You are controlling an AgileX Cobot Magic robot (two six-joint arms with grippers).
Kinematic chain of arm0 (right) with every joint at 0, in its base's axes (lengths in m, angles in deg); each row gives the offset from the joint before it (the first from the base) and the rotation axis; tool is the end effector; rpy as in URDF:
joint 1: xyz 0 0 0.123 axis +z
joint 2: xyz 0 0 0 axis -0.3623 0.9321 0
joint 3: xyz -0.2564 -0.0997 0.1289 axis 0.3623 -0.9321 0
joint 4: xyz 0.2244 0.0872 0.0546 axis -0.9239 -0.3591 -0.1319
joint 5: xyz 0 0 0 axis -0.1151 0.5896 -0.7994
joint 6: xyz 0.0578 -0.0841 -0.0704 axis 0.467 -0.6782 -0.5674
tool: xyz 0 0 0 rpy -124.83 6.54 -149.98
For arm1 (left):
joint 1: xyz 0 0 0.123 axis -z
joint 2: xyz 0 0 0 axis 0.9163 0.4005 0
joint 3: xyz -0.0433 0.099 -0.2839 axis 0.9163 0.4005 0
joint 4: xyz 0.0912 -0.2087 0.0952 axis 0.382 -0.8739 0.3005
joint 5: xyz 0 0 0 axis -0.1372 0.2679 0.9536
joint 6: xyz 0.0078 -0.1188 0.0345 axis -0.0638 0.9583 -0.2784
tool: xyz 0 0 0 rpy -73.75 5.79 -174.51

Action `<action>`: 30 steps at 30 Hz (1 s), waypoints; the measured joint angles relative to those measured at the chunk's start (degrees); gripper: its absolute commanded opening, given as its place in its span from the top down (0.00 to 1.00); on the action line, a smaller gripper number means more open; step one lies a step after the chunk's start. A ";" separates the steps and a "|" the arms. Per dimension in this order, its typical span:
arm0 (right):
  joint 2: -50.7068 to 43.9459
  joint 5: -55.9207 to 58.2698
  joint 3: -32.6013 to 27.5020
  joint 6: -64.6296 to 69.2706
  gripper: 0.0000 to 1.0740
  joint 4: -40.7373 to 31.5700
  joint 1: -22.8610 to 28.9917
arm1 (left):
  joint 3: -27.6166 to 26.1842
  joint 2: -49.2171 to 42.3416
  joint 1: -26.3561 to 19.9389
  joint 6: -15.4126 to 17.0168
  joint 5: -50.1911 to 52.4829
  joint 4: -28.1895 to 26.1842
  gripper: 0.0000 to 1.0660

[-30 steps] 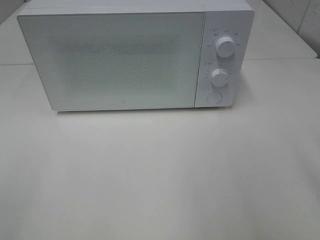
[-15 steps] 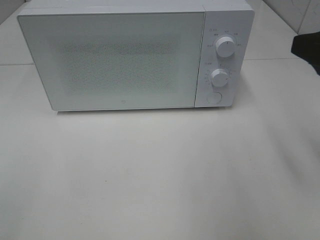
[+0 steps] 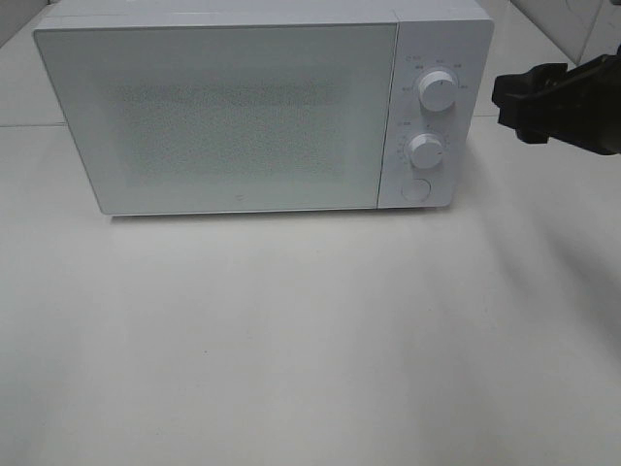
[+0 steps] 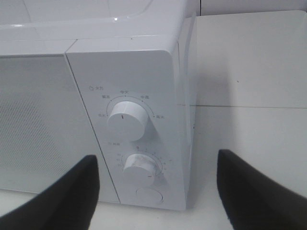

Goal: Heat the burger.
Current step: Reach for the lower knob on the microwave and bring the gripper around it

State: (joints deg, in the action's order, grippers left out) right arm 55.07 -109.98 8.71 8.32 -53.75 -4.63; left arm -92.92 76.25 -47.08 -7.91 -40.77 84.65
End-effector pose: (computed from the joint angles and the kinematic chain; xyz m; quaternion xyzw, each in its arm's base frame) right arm 0.2635 0.0786 0.2593 -0.0963 0.7729 0.1036 0.6186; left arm -0.0017 -0.0079 0.2636 0.1944 0.8230 -0.0939 0.5254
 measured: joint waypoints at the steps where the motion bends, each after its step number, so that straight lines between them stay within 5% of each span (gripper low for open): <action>1: 0.00 0.00 0.00 0.00 0.38 0.00 0.00 | 0.00 0.00 0.00 0.00 0.00 0.00 1.00; 17: 19.48 -23.43 0.00 -1.15 0.38 0.00 0.17 | 0.00 0.00 0.00 -0.11 0.00 0.00 1.00; 30: 26.24 -26.93 1.78 -9.68 0.38 -11.63 10.31 | 0.00 0.00 0.00 -0.17 0.00 0.00 1.00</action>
State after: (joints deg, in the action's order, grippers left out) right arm 81.31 -136.91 10.49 -1.36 -65.38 5.69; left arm -92.92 76.25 -47.08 -8.08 -40.77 84.65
